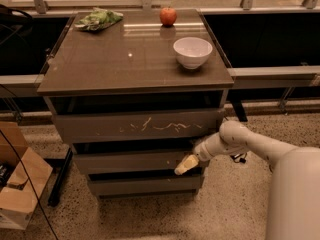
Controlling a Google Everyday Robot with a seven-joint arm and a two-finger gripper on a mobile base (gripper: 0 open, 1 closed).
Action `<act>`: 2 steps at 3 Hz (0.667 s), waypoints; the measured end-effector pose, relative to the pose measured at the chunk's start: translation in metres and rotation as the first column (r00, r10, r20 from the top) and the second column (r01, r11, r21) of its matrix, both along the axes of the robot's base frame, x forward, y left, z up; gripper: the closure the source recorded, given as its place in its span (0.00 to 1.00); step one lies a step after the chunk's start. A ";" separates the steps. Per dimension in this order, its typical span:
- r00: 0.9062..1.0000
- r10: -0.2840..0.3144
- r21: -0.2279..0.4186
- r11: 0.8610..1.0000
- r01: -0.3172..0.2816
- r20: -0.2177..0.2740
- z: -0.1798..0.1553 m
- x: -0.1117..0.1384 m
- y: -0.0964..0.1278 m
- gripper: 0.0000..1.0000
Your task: Open middle drawer
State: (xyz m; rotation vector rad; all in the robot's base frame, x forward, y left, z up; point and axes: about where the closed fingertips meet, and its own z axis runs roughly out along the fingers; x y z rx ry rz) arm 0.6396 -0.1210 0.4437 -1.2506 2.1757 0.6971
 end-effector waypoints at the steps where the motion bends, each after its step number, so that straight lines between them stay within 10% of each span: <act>1: 0.999 0.012 0.001 1.000 -0.012 -0.038 -0.012 0.001 0.003 0.18; 2: 0.999 0.012 0.001 1.000 -0.012 -0.038 -0.008 0.001 0.003 0.42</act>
Offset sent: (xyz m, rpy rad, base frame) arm -0.1017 0.0228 -0.0377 -0.3653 0.2612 0.2115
